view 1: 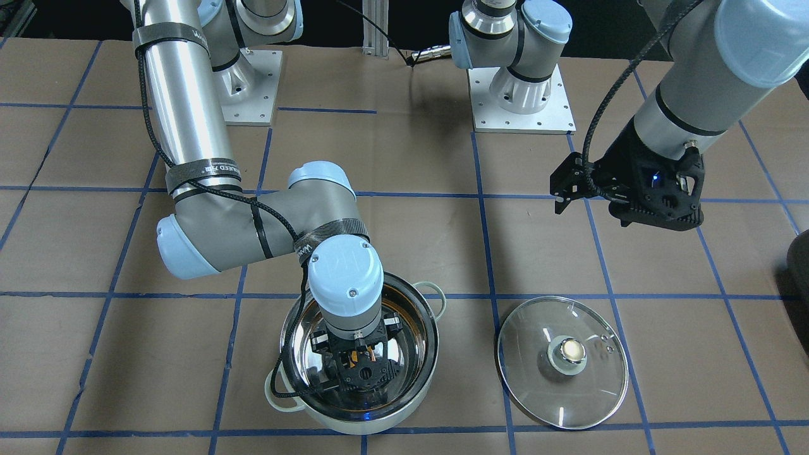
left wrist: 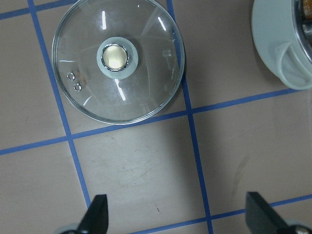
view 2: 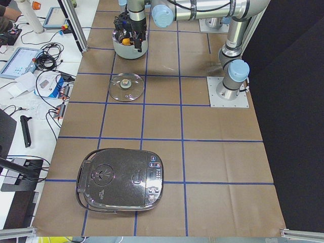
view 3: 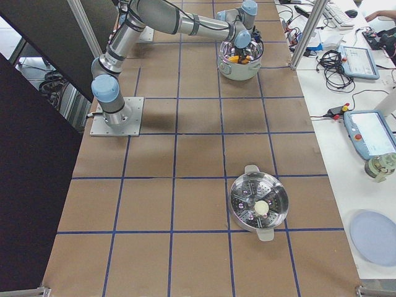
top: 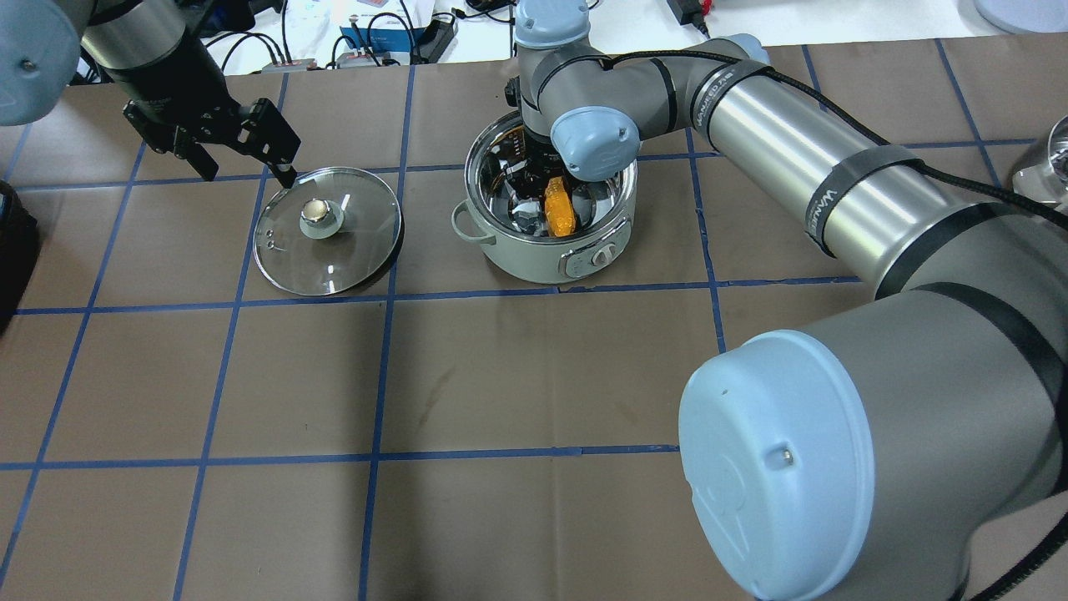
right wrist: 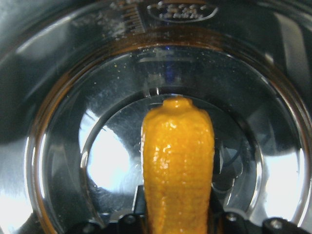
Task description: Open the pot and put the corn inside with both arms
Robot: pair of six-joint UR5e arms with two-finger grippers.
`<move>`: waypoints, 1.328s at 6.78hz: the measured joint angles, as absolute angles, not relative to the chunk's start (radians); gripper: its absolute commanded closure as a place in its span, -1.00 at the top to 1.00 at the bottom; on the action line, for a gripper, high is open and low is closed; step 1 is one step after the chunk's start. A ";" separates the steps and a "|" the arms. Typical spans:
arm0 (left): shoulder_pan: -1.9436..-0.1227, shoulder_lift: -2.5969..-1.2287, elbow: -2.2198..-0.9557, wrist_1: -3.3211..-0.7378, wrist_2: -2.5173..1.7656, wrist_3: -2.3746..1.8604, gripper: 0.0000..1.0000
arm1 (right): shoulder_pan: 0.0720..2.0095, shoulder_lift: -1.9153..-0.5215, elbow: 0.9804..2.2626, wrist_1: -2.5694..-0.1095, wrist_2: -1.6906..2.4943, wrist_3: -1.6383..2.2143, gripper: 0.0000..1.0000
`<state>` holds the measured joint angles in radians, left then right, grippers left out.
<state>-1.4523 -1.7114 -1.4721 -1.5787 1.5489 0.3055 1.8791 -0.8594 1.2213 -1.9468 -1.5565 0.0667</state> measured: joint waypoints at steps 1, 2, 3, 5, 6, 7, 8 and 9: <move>-1.453 -1.705 -1.477 -1.579 1.548 0.306 1.00 | 1.878 -0.892 1.218 -1.937 -1.559 0.066 1.00; -1.453 -1.701 -1.479 -1.578 1.548 0.309 1.00 | 1.873 -0.950 1.220 -1.904 -1.560 0.066 1.00; -1.453 -1.699 -1.480 -1.578 1.548 0.313 1.00 | 1.859 -1.022 1.225 -1.856 -1.561 0.066 1.00; -1.452 -1.697 -1.481 -1.577 1.549 0.318 1.00 | 1.759 -1.206 1.249 -1.685 -1.558 0.047 0.99; -1.450 -1.696 -1.481 -1.577 1.549 0.320 1.00 | 1.686 -1.319 1.291 -1.586 -1.556 0.010 1.00; -1.449 -1.696 -1.482 -1.577 1.549 0.321 1.00 | 1.610 -1.442 1.370 -1.513 -1.558 -0.023 1.00; -1.447 -1.695 -1.481 -1.577 1.548 0.322 1.00 | 1.550 -1.529 1.456 -1.484 -1.558 -0.041 1.00; -1.446 -1.695 -1.479 -1.577 1.548 0.322 1.00 | 1.524 -1.576 1.515 -1.488 -1.556 -0.045 1.00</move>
